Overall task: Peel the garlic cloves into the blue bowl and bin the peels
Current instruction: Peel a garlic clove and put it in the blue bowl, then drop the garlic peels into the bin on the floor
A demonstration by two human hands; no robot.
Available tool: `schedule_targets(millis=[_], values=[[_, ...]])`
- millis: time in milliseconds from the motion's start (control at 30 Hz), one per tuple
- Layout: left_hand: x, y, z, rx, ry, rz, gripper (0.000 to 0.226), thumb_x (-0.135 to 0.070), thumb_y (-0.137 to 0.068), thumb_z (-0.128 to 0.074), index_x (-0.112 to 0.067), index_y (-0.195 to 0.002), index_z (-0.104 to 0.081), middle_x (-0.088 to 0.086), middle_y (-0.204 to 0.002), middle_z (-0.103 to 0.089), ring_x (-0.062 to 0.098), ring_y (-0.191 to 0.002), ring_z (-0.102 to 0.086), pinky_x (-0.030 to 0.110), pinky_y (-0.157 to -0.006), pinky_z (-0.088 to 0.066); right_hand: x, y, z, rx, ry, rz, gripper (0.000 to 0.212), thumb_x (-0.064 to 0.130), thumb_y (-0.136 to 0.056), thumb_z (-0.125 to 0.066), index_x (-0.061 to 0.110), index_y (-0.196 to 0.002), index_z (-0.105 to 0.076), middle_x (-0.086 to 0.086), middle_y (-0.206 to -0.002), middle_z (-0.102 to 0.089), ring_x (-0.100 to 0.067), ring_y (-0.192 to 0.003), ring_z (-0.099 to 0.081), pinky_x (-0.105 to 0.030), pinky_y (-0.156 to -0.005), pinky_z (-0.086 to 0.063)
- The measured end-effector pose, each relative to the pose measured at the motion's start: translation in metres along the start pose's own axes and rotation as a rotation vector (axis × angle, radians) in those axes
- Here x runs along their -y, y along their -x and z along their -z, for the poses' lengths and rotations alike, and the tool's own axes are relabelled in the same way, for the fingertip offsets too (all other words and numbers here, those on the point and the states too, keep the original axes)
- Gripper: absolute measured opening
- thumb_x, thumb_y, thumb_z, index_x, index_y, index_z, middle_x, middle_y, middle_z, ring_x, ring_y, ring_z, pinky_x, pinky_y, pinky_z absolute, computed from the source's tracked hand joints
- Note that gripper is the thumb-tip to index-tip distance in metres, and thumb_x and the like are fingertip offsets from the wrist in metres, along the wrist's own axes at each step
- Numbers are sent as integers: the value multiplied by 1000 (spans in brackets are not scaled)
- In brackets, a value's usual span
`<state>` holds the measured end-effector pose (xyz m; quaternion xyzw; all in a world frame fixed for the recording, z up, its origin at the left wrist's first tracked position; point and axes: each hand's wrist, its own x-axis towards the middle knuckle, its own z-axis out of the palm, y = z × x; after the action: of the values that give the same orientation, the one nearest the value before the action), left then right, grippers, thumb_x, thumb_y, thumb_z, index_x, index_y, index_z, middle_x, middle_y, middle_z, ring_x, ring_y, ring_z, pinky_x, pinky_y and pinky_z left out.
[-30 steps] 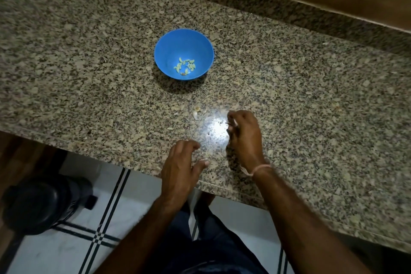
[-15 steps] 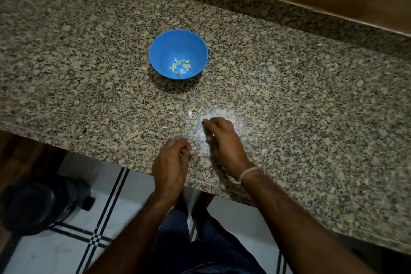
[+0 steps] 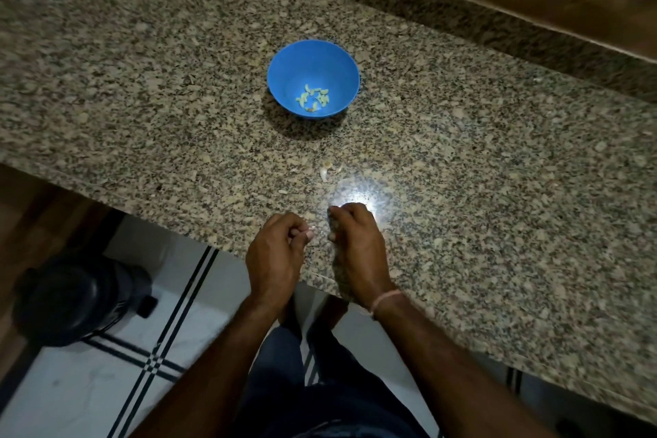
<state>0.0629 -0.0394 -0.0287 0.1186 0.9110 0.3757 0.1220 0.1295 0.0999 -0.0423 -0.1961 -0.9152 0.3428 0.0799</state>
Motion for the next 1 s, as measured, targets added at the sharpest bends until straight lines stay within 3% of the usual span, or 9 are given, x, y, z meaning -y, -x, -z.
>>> schedule_targets(millis=[133, 267, 367, 567, 633, 733, 833, 933, 1000], values=[[0, -1, 3, 0, 12, 11, 18, -25, -90, -77, -31, -81, -62, -14, -83, -59, 1, -72, -56, 22, -55, -33, 13, -5, -9, 3, 12, 50, 33, 3, -92, -72, 13, -123, -69, 1, -115, -59, -18, -107, -54, -36, -81, -56], [2, -3, 4, -4, 27, 17, 18, -26, -90, -77, -31, -80, -62, -12, -82, -60, 3, -73, -56, 24, -55, -33, 13, -9, -5, -41, 92, 111, 5, 12, -95, -68, 16, -96, -70, 4, -95, -59, -14, -90, -47, -28, -67, -32], [2, -4, 4, -1, 19, 19, 17, -26, -90, -77, -29, -81, -63, -11, -82, -60, 7, -73, -56, 25, -56, -36, 18, -15, -5, -25, 168, 107, 12, 11, -89, -70, 19, -87, -61, 4, -88, -57, -15, -84, -42, -30, -66, -27], [0, -4, 4, -8, 38, 48, 16, -27, -89, -78, -28, -81, -64, -12, -82, -63, 11, -75, -60, 31, -60, -48, 19, -15, -6, 40, 285, 135, 18, 6, -87, -67, 19, -91, -56, 0, -89, -55, -16, -83, -37, -32, -65, -25], [1, -3, 7, -19, 59, 43, 16, -26, -90, -77, -28, -81, -64, -12, -82, -64, 10, -76, -60, 32, -61, -50, 23, -6, -8, 50, 146, 7, 23, -2, -83, -62, 20, -82, -53, 3, -83, -56, -18, -78, -43, -37, -61, -30], [5, 3, 18, -53, 100, 48, 18, -20, -90, -77, -29, -81, -64, -14, -82, -65, 5, -76, -61, 33, -61, -53, 37, -6, -3, 46, -412, -358, 24, -4, -93, -60, 15, -79, -64, 0, -76, -70, -16, -73, -67, -29, -61, -54], [15, 10, 39, -91, 166, 66, 18, -24, -90, -77, -30, -80, -65, -13, -79, -67, 5, -74, -64, 35, -60, -55, 65, -13, -2, 117, -827, -658, 17, 0, -102, -60, 8, -88, -66, -10, -71, -65, -21, -61, -59, -30, -55, -48], [33, 19, 72, -148, 212, 86, 16, -21, -91, -77, -31, -83, -66, -13, -83, -69, 7, -78, -66, 37, -65, -57, 104, -11, -15, 191, -1001, -719, 20, -3, -103, -57, 7, -88, -65, -16, -72, -65, -21, -57, -57, -26, -54, -48], [51, 30, 101, -204, 229, 108, 17, -19, -90, -77, -31, -83, -67, -14, -83, -70, 7, -80, -67, 34, -67, -56, 134, -5, -34, 243, -1015, -673, 24, -6, -102, -57, 7, -83, -64, -10, -68, -68, -17, -58, -61, -24, -54, -51]])
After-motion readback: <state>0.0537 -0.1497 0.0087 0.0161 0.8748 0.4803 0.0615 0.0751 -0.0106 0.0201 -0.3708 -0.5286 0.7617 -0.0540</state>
